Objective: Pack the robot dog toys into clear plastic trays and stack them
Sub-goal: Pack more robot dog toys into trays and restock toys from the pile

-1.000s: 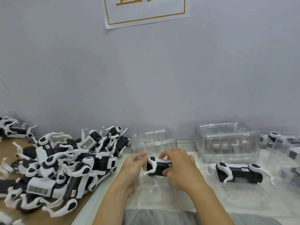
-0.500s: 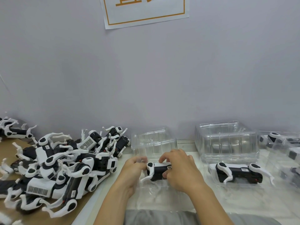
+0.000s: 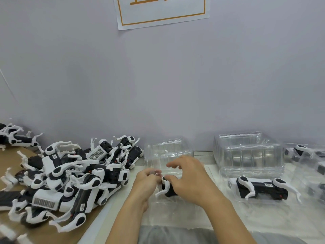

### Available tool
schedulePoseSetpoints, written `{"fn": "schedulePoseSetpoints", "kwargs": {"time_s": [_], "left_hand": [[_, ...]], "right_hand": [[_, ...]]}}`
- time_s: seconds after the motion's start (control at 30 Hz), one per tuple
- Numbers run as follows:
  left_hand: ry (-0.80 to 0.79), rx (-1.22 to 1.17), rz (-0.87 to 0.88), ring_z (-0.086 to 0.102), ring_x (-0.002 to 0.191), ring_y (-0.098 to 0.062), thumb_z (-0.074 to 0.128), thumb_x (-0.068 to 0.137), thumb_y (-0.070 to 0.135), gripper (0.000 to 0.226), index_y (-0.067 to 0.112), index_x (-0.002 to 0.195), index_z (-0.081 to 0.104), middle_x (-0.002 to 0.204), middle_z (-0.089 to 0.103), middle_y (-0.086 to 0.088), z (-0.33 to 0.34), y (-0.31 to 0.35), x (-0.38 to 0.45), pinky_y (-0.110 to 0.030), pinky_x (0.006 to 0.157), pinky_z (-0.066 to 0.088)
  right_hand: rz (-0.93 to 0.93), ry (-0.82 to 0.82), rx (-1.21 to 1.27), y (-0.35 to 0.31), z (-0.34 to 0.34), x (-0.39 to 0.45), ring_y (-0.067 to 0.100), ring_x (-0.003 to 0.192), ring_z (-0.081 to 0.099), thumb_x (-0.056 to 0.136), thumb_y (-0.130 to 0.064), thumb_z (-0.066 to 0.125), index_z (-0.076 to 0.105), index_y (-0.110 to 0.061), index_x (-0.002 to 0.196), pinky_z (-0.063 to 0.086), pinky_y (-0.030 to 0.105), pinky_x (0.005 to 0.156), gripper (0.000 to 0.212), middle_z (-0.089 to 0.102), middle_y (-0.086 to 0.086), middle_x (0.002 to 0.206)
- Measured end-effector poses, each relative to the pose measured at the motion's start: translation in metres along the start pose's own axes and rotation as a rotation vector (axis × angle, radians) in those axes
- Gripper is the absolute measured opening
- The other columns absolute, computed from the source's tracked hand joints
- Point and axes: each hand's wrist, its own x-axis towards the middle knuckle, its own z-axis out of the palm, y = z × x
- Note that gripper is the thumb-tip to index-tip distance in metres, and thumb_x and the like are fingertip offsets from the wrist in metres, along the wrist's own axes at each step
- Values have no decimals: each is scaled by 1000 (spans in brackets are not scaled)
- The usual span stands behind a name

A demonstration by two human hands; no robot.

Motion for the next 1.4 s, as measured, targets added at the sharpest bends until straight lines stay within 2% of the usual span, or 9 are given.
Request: {"fn": "schedulePoseSetpoints", "kwargs": {"time_s": [0.1,0.23,0.47,0.73,0.87,0.97,1.13,1.27,1.4], "left_hand": [[-3,6,5,65,86,-13,54,77,-8,34,13,98,72,90,74,-4,0,0,0,-25,68,45],[-23,13,12,67,82,-18,54,77,-7,32,9,99,72,86,75,-8,0,0,0,-26,69,48],[-29,33,11,67,100,-21,57,76,-7,36,12,104,70,99,74,-11,-1,-1,-1,-29,73,47],[-38,26,5,64,89,-26,53,73,-7,40,10,104,71,98,73,-14,-2,-2,1,-41,79,52],[-22,45,18,67,100,-26,54,75,-9,38,11,103,71,104,72,-12,-3,-1,1,-44,93,55],[-16,61,58,66,98,-17,60,82,-7,31,15,100,70,105,71,-7,-3,0,-1,-29,79,51],[-2,358,284,63,102,-4,65,87,5,29,31,99,60,108,65,9,-4,7,-5,-9,68,41],[125,649,623,53,105,-6,63,91,11,30,39,101,57,103,60,15,4,23,-16,-15,83,37],[-74,703,791,54,101,0,65,92,22,22,38,108,63,104,61,18,27,34,-31,-15,88,41]], "right_hand": [[31,-87,47,-13,11,-1,8,96,58,90,-38,67,69,-28,115,49,26,84,28,61,-10,105],[73,-117,74,-14,19,-1,10,62,53,88,-20,69,73,-22,93,46,24,60,6,58,-4,75],[124,-117,76,-15,16,-2,18,67,62,86,-13,70,73,-22,85,55,32,66,9,61,-1,76],[85,-144,-23,-17,16,-1,7,41,42,75,-21,82,62,-26,59,35,23,45,26,45,-10,46],[82,-186,68,-10,4,-1,12,65,58,84,-21,72,77,-31,89,55,32,68,12,63,-8,76],[144,-98,84,4,-11,0,5,95,58,90,-23,67,69,-33,117,46,20,85,29,63,-9,111],[316,31,-37,29,-50,-3,16,112,57,92,-17,64,63,-23,127,43,29,96,35,59,-1,127],[388,-22,-67,39,-60,-7,15,100,56,91,-15,67,61,-22,128,44,24,87,38,60,2,122],[413,-41,-95,37,-56,-7,17,106,61,88,-7,66,62,-22,126,50,26,87,41,61,2,121]]}}
